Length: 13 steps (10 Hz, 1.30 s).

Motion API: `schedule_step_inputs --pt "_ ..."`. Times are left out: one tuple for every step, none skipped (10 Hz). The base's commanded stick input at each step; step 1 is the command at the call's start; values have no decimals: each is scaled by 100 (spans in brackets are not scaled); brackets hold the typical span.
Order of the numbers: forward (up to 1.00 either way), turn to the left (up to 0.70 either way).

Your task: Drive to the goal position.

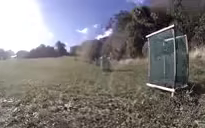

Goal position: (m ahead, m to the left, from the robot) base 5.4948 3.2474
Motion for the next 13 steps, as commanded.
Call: schedule_step_inputs --pt "50 0" --pt "50 0" --pt "50 0" --pt "50 0" --pt "50 0" --pt "50 0" --pt "50 0" --pt "50 0" --pt "50 0" --pt "50 0" --pt "50 0" --pt "50 0" --pt "50 0"
